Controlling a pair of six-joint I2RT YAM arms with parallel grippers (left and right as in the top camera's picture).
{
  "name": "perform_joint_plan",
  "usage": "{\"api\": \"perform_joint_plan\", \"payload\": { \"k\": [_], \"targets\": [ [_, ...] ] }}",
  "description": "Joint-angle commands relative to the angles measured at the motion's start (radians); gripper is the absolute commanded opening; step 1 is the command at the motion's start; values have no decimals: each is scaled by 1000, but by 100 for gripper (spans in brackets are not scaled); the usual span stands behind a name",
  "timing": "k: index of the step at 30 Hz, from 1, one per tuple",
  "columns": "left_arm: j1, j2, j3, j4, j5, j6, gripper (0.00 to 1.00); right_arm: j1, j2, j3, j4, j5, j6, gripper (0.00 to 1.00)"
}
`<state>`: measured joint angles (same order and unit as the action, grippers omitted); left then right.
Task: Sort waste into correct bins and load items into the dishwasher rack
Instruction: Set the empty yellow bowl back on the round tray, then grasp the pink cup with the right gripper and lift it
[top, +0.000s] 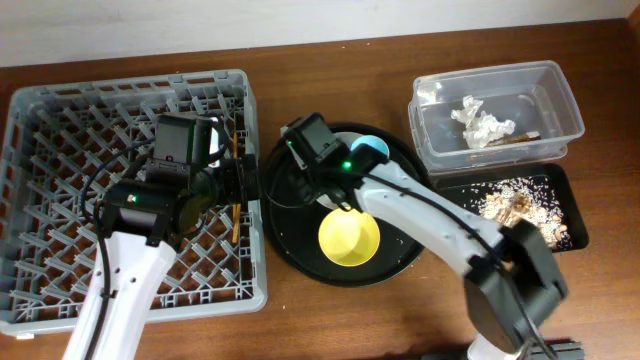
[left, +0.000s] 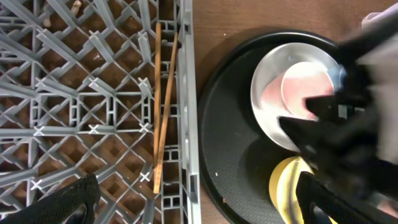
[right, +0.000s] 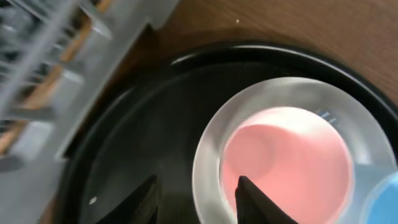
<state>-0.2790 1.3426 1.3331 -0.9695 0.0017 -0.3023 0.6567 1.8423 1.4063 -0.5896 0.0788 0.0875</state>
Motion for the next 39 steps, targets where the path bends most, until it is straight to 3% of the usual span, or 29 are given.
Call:
{"api": "perform_joint_plan", "payload": {
  "k": [1,4,7,14,16,20,25,28,30,32,34,35,37,39],
  "targets": [
    [0,-6,8,2,3,1,99,-4,55,-5,18,75,-32,39],
    [0,-6,8,2,3,1,99,-5,79,-5,21,95,-32,35],
    [0,-6,8,2,3,1,99,-5,79,-5,17,95,-32,18],
    [0,-6,8,2,3,1,99,-5,79,-5,-57,95,-32,18],
    [0,-6,8,2,2,1,99,-5,79,-5,-42,95,-32,4],
    [0,-6,8,2,3,1,99,-5,36,76,-125,92,-88,4],
    [0,-6,8,2,2,1,99,-23,-196,398,-435,-35,-71,4],
    [0,-6,8,2,3,1,99,-89,-324,422,-503,-183,-49,4],
    [0,-6,8,2,3,1,99,-190,-398,422,-558,-385,-50,4],
    [0,-6,8,10,20,1,99,-299,-417,422,-652,-447,-64,4],
    [0,-6,8,39,138,13,99,-393,-416,418,-733,-572,-169,4],
    [1,-6,8,91,346,99,99,-449,-416,418,-766,-723,-256,4],
    [1,-6,8,264,961,266,94,-547,-416,416,-800,-965,-382,4],
    [1,-6,8,356,1122,266,95,-573,-415,412,-814,-1077,-455,4]
  ]
}}
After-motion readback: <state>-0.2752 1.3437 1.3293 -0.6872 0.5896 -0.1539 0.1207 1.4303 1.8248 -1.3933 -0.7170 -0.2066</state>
